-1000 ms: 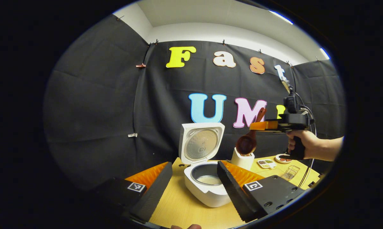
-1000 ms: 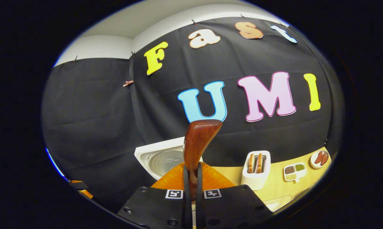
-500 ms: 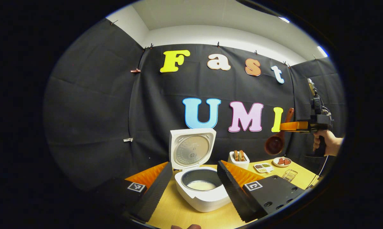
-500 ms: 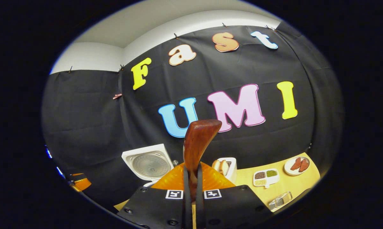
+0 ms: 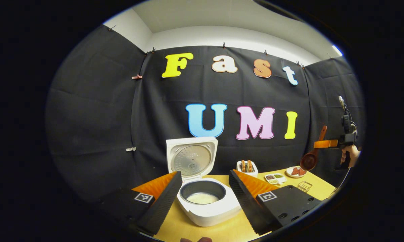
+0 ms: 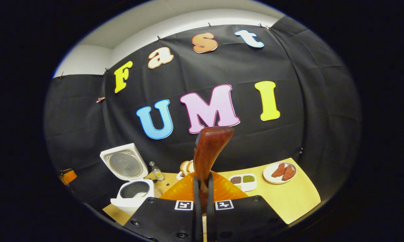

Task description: Close the left gripper, press the button to open the rice cooker; take a wooden spoon from the chopstick holder with the right hand, scoop a spoonful of rice and pour it into the rice cooker, then put the wooden spoon back into the chopstick holder.

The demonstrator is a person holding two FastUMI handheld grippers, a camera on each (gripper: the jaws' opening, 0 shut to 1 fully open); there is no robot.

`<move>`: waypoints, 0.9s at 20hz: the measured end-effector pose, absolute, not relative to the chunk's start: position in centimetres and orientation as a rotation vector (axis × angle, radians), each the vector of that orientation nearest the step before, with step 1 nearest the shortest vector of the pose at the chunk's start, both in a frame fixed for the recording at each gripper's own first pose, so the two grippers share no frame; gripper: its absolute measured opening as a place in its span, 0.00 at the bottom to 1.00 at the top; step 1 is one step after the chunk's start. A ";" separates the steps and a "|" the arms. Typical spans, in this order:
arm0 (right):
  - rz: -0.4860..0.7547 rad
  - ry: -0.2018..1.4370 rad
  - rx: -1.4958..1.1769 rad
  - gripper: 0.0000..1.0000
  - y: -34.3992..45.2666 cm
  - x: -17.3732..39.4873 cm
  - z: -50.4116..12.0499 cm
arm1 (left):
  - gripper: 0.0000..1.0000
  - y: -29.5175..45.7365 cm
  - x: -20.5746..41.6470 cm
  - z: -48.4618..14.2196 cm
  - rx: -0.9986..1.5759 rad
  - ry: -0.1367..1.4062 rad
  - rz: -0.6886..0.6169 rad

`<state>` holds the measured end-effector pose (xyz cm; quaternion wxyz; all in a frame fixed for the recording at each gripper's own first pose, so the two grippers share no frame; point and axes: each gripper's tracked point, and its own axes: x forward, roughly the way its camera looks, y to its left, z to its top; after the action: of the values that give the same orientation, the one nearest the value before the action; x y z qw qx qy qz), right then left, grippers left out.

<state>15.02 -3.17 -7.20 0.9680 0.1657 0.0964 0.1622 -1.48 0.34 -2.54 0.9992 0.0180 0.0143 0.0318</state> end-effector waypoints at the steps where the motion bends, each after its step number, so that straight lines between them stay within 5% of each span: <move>1: 0.319 0.211 0.330 0.09 -4.3 15.4 -8.5 | 0.97 -0.2 -1.4 -2.6 0.037 0.031 0.066; 7: 0.241 0.347 0.281 0.09 -10.2 18.1 -18.4 | 0.97 -3.6 -0.9 -2.5 0.041 0.055 0.096; 18: 0.280 0.577 0.322 0.09 -10.7 20.6 -31.4 | 0.97 -7.4 -0.5 -2.5 0.069 0.077 0.168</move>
<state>20.58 -10.72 -31.44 0.9363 0.1574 0.2825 0.1371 -0.49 -7.41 -2.50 0.9952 0.0343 0.0384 0.0838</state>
